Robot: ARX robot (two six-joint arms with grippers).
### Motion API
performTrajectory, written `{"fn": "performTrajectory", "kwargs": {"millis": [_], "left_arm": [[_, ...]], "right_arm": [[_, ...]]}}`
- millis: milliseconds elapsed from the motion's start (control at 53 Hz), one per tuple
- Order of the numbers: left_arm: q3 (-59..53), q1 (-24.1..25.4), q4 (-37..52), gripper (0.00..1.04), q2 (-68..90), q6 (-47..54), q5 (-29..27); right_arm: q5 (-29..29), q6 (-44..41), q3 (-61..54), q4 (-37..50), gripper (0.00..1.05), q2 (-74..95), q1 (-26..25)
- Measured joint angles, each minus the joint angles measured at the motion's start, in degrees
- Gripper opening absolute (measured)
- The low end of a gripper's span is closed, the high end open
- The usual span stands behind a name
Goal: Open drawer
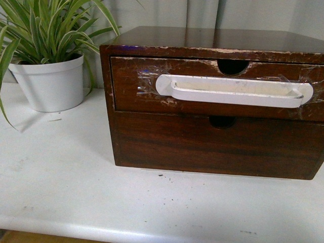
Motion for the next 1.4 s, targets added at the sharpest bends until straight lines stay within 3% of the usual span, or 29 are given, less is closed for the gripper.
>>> {"fn": "performTrajectory", "kwargs": {"millis": [1396], "left_arm": [[0.0,0.0,0.0,0.98,0.0,0.0,-0.1]], "right_arm": [[-0.4,0.0,0.0,-0.1,0.96,0.1,0.0]]}}
